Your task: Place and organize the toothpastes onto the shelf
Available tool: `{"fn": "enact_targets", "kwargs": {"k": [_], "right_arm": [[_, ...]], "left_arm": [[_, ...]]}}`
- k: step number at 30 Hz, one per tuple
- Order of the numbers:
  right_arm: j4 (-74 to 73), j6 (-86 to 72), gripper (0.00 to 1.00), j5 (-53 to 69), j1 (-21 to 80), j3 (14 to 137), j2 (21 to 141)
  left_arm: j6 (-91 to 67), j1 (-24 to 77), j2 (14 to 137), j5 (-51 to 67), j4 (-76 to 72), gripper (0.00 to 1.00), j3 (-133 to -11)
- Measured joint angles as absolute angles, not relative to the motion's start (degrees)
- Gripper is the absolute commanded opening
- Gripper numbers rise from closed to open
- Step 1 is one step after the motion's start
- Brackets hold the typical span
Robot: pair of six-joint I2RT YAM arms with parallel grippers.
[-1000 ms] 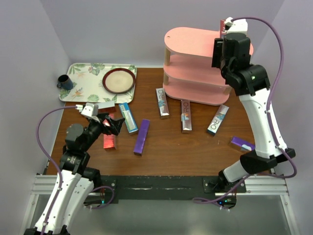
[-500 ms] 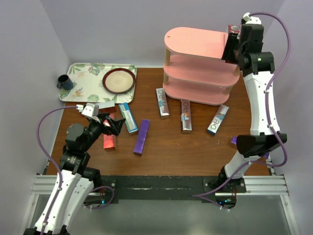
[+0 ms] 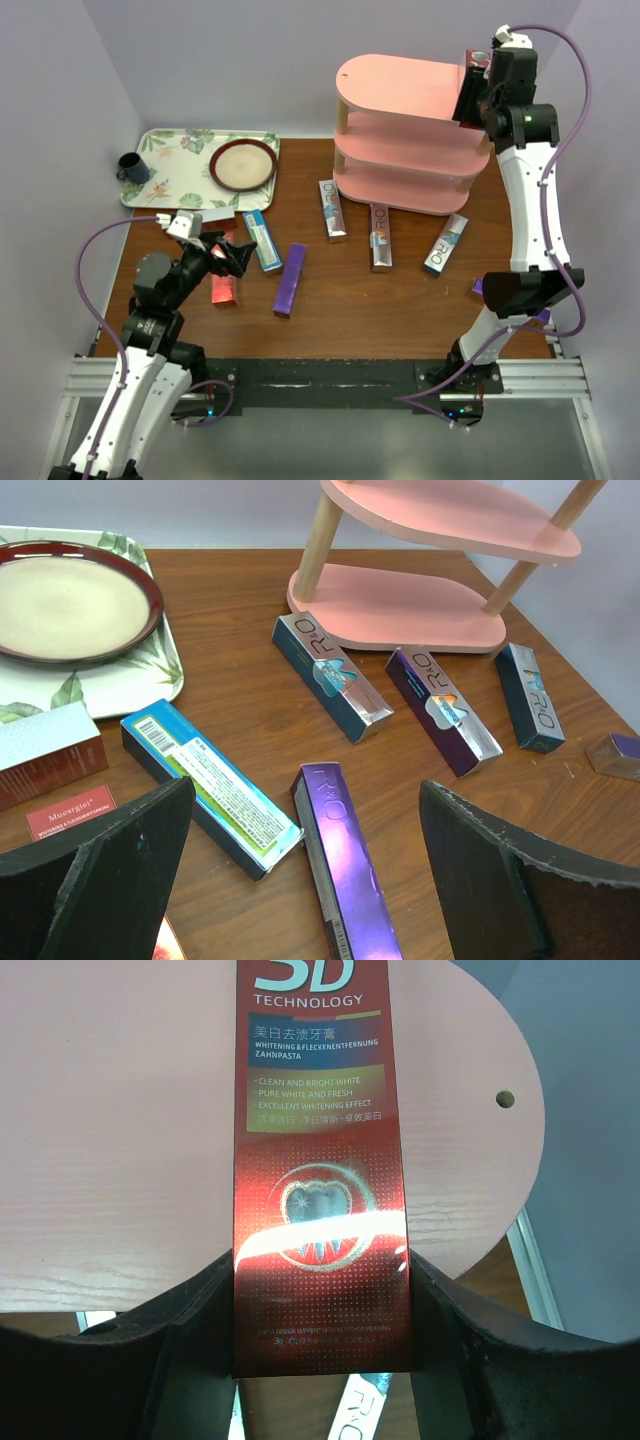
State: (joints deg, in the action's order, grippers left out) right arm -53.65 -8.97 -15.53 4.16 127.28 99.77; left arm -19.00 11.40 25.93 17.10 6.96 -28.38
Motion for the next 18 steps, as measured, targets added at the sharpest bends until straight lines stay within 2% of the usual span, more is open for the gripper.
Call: {"fn": "enact_targets", "kwargs": {"k": [12,18], "right_arm": [[-53.7,-9.4,0.40,-18.8,4.2,125.0,97.4],[-53.3,-10.1,0.53,-18.7,4.2,123.5,96.8]], "left_arm": [[-19.0,11.4,25.9,17.2,7.0,1.00,-28.4],[-19.0,11.4,25.9,17.2,7.0,1.00,-28.4]]}}
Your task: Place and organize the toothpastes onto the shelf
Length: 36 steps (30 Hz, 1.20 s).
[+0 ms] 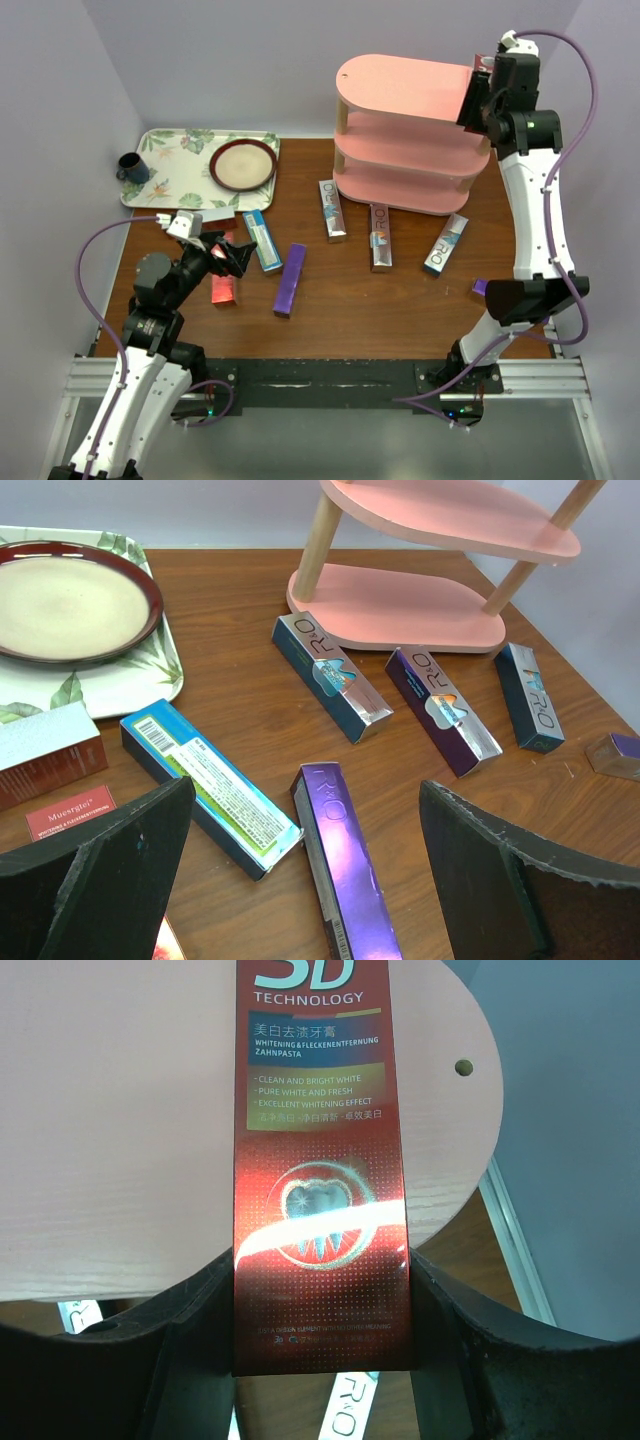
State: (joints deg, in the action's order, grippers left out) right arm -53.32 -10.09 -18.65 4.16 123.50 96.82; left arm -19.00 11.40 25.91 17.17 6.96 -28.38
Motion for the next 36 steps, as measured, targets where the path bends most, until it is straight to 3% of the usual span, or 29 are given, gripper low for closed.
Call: {"fn": "enact_targets", "kwargs": {"k": [7,10,19,26,36], "right_arm": [[-53.1,-10.8,0.82,-18.4,4.2,123.1,96.2],[-53.1,-11.2,0.88,-18.3,4.2,123.1,96.1],[-53.1,-11.4,0.99,-17.8,4.2,123.1,92.9],[-53.0,-11.4,0.99,-18.1,4.2,120.6,88.3],[-50.2,-11.3,0.99,-7.1,4.2,100.1,65.8]], "left_arm": [[-19.0,11.4,25.9,17.2,7.0,1.00,-28.4],[-19.0,11.4,25.9,17.2,7.0,1.00,-28.4],[-19.0,11.4,25.9,17.2,7.0,1.00,-28.4],[-19.0,11.4,25.9,17.2,7.0,1.00,-28.4],[-21.2,11.4,31.1,10.1,11.3,1.00,-29.3]]}}
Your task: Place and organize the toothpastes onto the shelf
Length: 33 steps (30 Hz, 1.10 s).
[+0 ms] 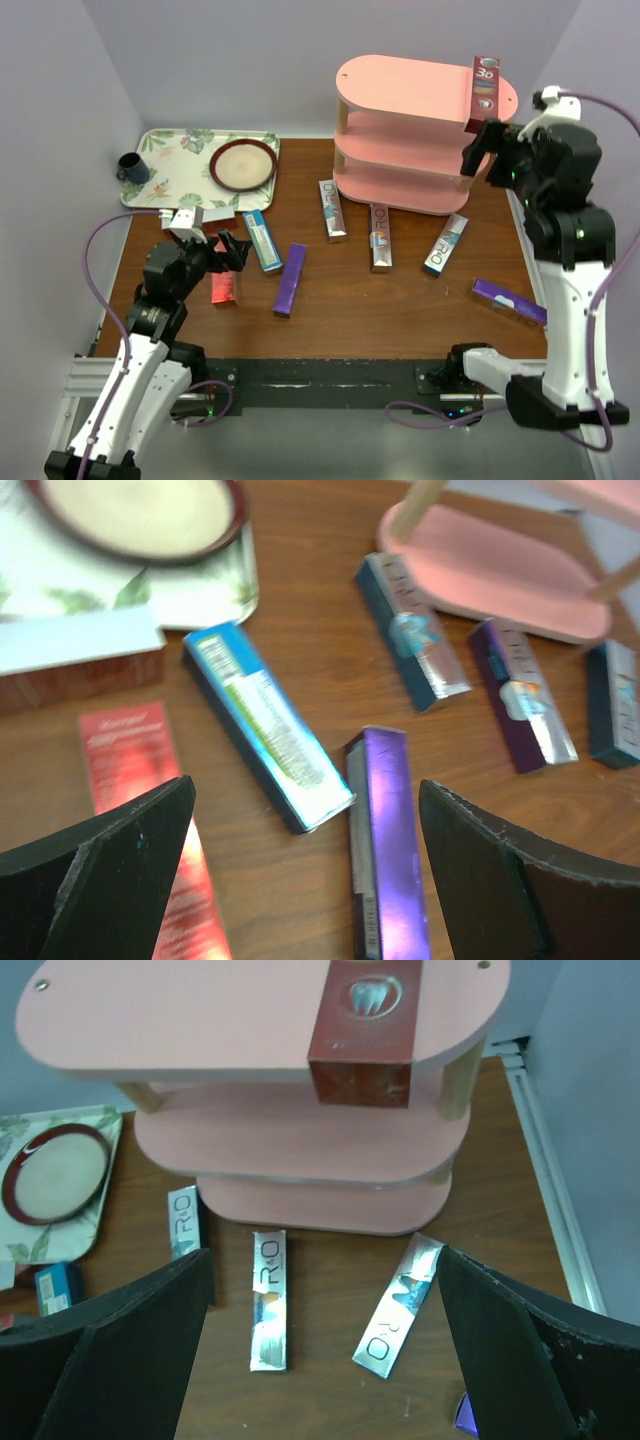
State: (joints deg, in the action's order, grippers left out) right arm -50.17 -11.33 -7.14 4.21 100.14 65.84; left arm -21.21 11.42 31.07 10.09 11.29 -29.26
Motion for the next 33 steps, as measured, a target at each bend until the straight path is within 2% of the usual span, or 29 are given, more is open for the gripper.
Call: {"fn": "enact_targets", "kwargs": {"k": [7,15,25,28,33], "right_arm": [[-48.1,-11.4,0.99,3.2,4.2,82.6,54.8],[-44.8,-13.4,0.99,12.8,5.0,68.5,53.5],[-40.1,-15.5,0.98,13.5,14.5,62.5,52.2],[-38.8,-15.9,0.98,13.0,18.3,60.4,52.2],[-37.8,-16.8,0.98,12.8,20.4,57.0,52.1]], "left_arm": [[-26.8,11.4,38.6,-2.0,21.1,1.00,-32.8],[-32.1,11.4,47.0,-8.7,28.4,1.00,-34.4],[-32.4,11.4,66.1,-10.6,27.9,0.98,-37.7],[-32.4,11.4,71.5,-12.1,27.1,0.88,-40.5],[-32.2,11.3,79.0,-14.4,25.7,0.86,-44.0]]}}
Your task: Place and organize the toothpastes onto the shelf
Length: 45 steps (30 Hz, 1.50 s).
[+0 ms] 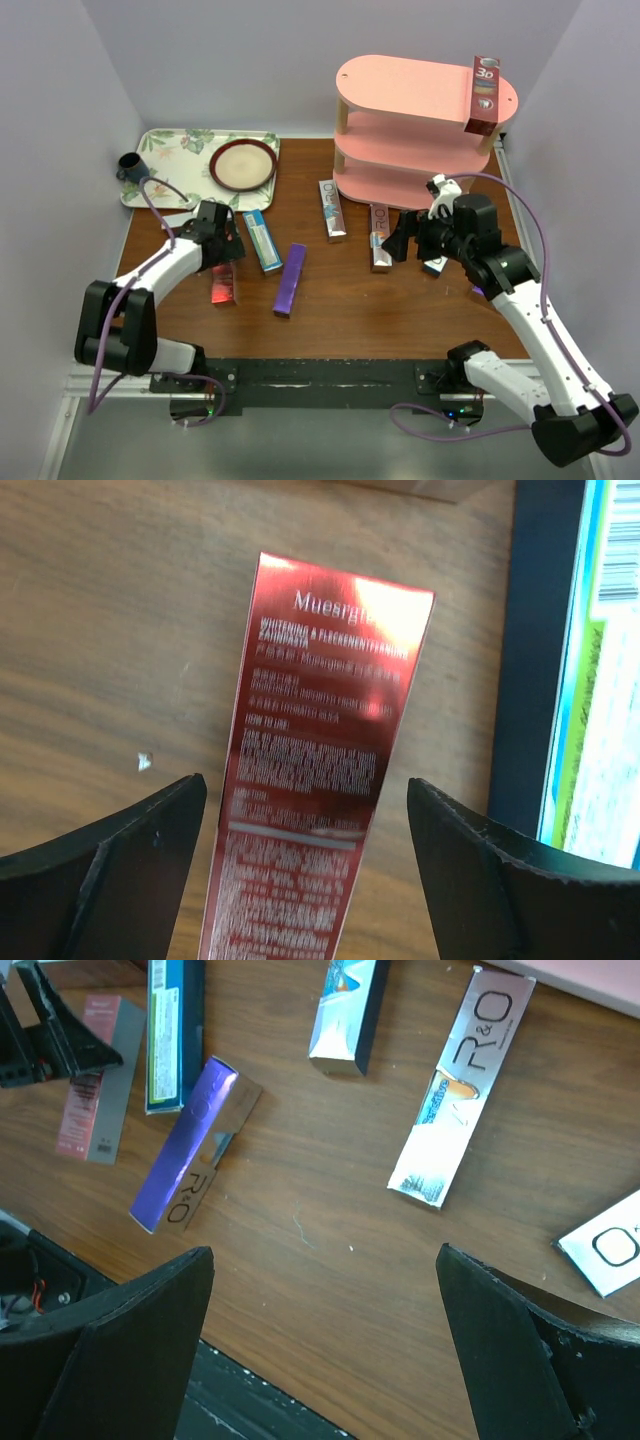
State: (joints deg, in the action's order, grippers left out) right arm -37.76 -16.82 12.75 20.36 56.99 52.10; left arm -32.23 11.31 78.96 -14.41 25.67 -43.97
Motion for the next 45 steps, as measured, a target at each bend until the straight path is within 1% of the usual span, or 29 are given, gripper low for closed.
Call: {"fn": "enact_targets", "kwargs": {"k": [1,2,4,5,7,9,10,11,13,14,17,20,26,31,38,45], "right_arm": [[-37.8,-16.9,0.98,12.7,20.5,56.7,52.1],[-37.8,-16.8,0.98,12.7,20.6,56.6,52.1],[-37.6,-16.8,0.98,12.7,20.6,56.5,52.1],[-37.5,-16.8,0.98,12.6,20.6,56.4,52.1],[-37.0,-16.8,0.98,12.6,20.6,56.0,51.9],[-36.6,-16.8,0.98,12.6,20.7,55.3,51.8],[-36.4,-16.8,0.98,12.6,20.7,54.9,51.6],[-36.3,-16.8,0.98,12.6,20.7,54.6,51.5],[-36.2,-16.8,0.98,12.6,20.7,54.0,51.2],[-36.2,-16.8,0.98,12.6,20.7,53.8,51.2],[-35.8,-16.8,0.98,12.6,20.9,53.2,50.6],[-35.0,-16.9,0.98,13.0,21.4,52.5,49.9],[-30.2,-19.7,0.98,15.6,23.2,49.1,49.0],[-23.5,-24.8,0.98,18.3,26.3,45.9,49.0],[-10.7,-33.8,0.98,20.6,32.3,41.9,49.1],[0.7,-42.5,0.99,20.5,36.1,39.1,50.2]], "left_arm": [[-32.1,11.3,80.4,-14.8,25.7,0.85,-44.7],[-32.0,11.3,81.6,-15.0,25.6,0.81,-45.3],[-31.9,11.3,83.8,-15.3,25.6,0.77,-46.5],[-31.8,11.3,84.5,-15.4,25.5,0.67,-46.7],[-31.7,11.3,85.2,-15.5,25.5,0.61,-46.8],[-31.3,11.3,85.2,-15.6,25.6,0.53,-46.8],[-31.2,11.3,85.2,-15.6,25.6,0.51,-46.8],[-31.0,11.3,85.2,-15.6,25.5,0.46,-46.8],[-30.9,11.3,85.2,-15.4,25.5,0.44,-46.8],[-30.9,11.3,85.1,-15.4,25.6,0.40,-46.8],[-30.9,11.3,84.1,-15.0,26.0,0.40,-46.5],[-30.9,11.3,80.7,-14.1,27.0,0.40,-45.9],[-32.1,11.3,66.0,-9.8,27.7,0.40,-45.1],[-36.5,11.3,54.0,-2.4,23.4,0.40,-42.2],[-49.1,11.3,44.6,10.2,8.0,0.39,-32.5],[-67.2,11.3,42.4,18.5,-16.6,0.38,-20.2]]}}
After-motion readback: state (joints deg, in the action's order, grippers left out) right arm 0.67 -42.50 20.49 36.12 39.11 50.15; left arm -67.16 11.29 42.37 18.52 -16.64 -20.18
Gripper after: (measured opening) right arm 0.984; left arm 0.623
